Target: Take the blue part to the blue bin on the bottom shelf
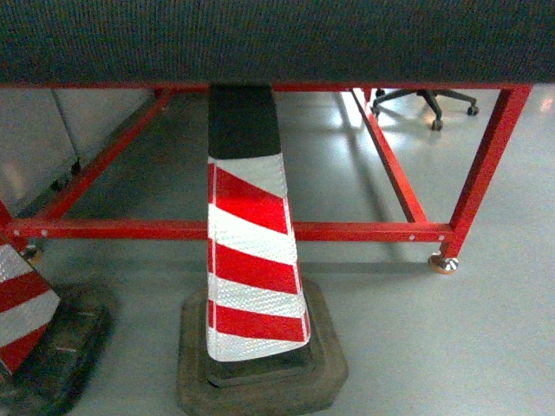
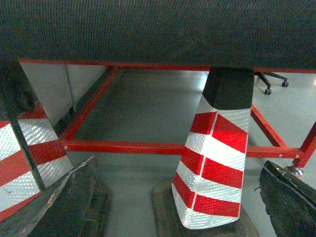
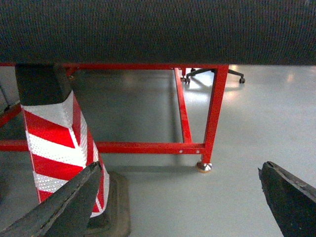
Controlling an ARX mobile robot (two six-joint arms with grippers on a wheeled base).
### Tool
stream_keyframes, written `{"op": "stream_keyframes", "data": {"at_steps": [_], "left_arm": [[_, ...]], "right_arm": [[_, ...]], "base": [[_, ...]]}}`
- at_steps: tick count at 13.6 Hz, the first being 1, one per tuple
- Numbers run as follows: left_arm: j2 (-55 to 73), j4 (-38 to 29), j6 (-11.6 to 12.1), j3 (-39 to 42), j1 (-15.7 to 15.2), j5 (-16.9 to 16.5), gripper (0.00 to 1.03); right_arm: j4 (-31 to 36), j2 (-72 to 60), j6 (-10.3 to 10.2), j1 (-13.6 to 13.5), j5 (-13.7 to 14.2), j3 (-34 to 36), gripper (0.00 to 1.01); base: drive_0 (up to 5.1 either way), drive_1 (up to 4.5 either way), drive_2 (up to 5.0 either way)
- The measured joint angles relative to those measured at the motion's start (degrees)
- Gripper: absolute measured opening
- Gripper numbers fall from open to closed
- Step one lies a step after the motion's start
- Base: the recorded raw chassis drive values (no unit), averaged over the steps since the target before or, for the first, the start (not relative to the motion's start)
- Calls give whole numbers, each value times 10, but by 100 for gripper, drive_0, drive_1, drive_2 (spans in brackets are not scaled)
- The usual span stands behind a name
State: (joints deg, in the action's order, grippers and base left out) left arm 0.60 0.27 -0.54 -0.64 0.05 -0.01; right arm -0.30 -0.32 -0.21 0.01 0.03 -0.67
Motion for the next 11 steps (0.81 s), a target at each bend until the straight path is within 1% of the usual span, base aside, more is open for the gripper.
{"op": "stream_keyframes", "data": {"at_steps": [11], "left_arm": [[0, 0, 5, 0, 0, 1, 98]], "right_arm": [[0, 0, 1, 0, -1, 0, 98]], "base": [[0, 0, 0]]}}
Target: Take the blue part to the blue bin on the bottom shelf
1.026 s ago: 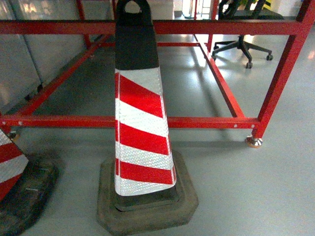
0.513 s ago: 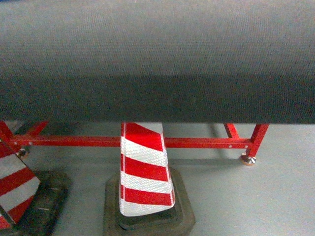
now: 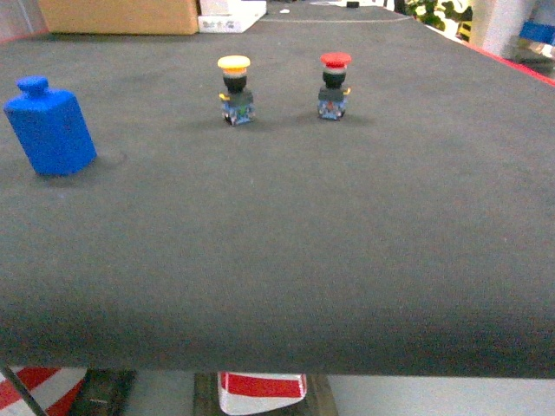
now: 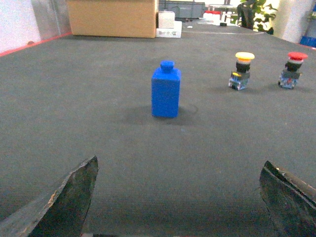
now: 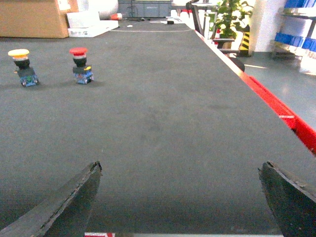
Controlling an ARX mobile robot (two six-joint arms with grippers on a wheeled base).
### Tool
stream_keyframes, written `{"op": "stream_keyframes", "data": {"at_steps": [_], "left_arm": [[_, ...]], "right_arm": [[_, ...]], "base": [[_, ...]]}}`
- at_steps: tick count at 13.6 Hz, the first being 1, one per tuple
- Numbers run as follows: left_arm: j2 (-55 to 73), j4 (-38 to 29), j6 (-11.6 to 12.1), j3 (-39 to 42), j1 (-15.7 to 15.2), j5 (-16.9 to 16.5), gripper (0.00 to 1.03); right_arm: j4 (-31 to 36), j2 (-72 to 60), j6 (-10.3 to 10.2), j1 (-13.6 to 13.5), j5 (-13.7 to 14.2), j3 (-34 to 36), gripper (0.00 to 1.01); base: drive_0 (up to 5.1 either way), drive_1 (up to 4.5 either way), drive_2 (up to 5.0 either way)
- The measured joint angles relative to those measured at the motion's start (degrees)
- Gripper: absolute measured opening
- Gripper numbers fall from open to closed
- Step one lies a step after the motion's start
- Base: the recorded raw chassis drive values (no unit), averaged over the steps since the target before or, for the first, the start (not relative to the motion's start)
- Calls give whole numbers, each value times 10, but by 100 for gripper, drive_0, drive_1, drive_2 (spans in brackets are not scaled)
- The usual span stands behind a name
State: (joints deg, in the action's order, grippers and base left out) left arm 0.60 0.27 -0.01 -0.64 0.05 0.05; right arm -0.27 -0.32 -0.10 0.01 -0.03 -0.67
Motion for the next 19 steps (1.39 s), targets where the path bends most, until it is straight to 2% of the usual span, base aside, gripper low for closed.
{"op": "stream_keyframes", "data": {"at_steps": [17, 18, 19], "left_arm": [[0, 3, 0, 0, 0, 1, 98], [54, 82, -26, -30, 32, 62, 98], [163, 38, -40, -44, 57, 93, 98]], "right_arm": [[0, 0, 0, 0, 0, 0, 98], [0, 0, 0, 0, 1, 0, 98], [1, 0, 0, 0, -1, 0, 98]], "base": [[0, 0, 0], [0, 0, 0], [0, 0, 0]]}}
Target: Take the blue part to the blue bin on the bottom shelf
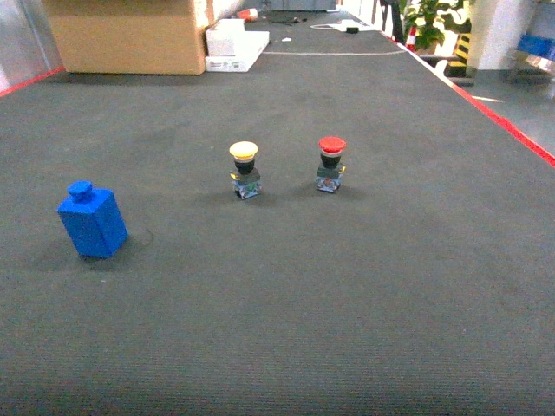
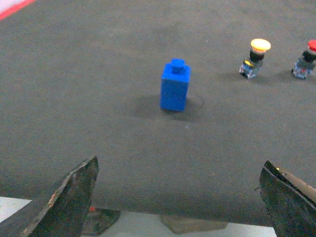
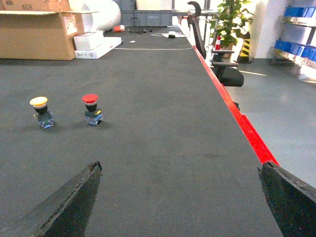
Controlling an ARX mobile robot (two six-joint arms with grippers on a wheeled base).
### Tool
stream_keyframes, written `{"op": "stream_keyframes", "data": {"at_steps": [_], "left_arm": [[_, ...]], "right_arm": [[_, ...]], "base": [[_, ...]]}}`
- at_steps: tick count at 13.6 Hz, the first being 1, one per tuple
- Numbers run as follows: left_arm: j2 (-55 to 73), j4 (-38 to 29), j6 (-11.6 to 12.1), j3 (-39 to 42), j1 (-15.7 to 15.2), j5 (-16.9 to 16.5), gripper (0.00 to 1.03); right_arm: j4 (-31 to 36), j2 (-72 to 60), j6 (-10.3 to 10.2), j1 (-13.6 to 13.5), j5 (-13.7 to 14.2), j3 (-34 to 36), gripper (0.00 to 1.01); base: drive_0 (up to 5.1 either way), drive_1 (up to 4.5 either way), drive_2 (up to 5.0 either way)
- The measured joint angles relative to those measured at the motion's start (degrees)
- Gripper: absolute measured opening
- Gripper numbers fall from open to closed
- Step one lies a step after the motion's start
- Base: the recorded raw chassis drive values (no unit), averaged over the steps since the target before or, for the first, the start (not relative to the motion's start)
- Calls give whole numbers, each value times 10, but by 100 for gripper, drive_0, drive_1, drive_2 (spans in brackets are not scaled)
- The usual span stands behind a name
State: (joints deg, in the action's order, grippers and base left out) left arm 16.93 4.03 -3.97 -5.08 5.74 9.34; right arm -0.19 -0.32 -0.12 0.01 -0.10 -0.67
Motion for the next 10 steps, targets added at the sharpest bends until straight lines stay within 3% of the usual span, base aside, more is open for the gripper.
{"op": "stream_keyframes", "data": {"at_steps": [2, 5, 7, 10], "left_arm": [[204, -160, -4, -30, 0, -9, 98], [522, -373, 0, -157, -24, -28, 98], [698, -405, 15, -229, -28, -37, 98], [846, -413, 29, -308, -29, -45, 98]], "right_arm": [[-1, 0, 0, 0, 1, 0, 98], [-1, 0, 0, 0, 1, 0, 98], [-1, 0, 0, 0, 1, 0, 98], [-1, 0, 0, 0, 1, 0, 98]], "base": [[0, 0, 0], [0, 0, 0], [0, 0, 0], [0, 0, 0]]}}
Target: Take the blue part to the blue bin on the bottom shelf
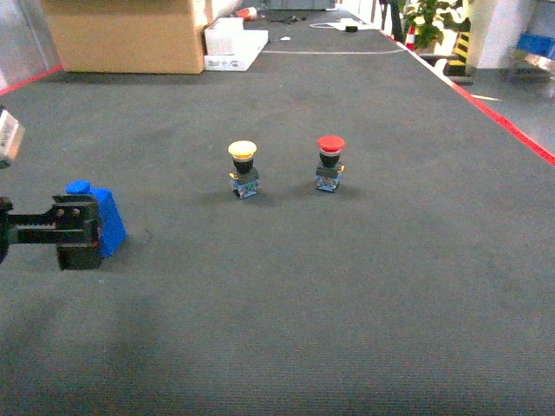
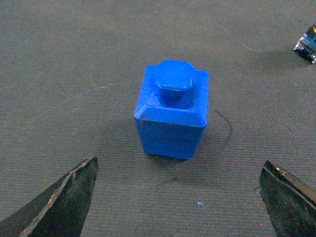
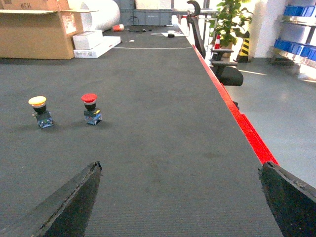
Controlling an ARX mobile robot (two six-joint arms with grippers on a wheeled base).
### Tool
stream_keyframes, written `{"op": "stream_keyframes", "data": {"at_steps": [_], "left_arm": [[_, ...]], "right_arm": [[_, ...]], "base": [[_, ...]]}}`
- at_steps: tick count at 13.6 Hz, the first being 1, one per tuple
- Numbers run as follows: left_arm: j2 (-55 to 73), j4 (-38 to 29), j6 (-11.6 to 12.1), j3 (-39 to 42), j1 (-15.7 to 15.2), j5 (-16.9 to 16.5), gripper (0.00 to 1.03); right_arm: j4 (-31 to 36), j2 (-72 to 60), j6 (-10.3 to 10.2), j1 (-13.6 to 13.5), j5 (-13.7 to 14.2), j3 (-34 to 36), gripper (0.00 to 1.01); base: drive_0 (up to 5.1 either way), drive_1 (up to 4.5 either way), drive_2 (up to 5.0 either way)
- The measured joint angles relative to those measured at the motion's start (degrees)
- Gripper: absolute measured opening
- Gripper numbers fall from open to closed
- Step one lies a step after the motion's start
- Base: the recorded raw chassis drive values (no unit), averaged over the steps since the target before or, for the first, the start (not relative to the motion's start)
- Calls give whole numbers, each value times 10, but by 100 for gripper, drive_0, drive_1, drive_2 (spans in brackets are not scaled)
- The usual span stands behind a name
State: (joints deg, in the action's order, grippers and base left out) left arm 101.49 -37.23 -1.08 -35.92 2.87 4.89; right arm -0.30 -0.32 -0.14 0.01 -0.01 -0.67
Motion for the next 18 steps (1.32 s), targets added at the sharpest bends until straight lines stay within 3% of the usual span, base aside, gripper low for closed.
{"op": "stream_keyframes", "data": {"at_steps": [7, 11, 12, 13, 14, 15, 17, 18], "left_arm": [[164, 12, 15, -153, -11, -7, 95], [186, 23, 15, -170, -8, -11, 49], [186, 23, 12, -170, -7, -11, 44], [155, -8, -7, -127, -3, -12, 44], [4, -119, -18, 27, 23, 15, 44], [-109, -111, -5, 111, 42, 28, 44], [-305, 17, -4, 210, 73, 55, 44], [-443, 101, -4, 220, 96, 96, 44]], "right_arm": [[0, 0, 0, 0, 0, 0, 98], [0, 0, 0, 0, 0, 0, 98], [0, 0, 0, 0, 0, 0, 98], [0, 0, 0, 0, 0, 0, 98], [0, 0, 0, 0, 0, 0, 98], [0, 0, 0, 0, 0, 0, 98], [0, 0, 0, 0, 0, 0, 98], [0, 0, 0, 0, 0, 0, 98]], "base": [[0, 0, 0], [0, 0, 0], [0, 0, 0], [0, 0, 0], [0, 0, 0], [0, 0, 0], [0, 0, 0], [0, 0, 0]]}}
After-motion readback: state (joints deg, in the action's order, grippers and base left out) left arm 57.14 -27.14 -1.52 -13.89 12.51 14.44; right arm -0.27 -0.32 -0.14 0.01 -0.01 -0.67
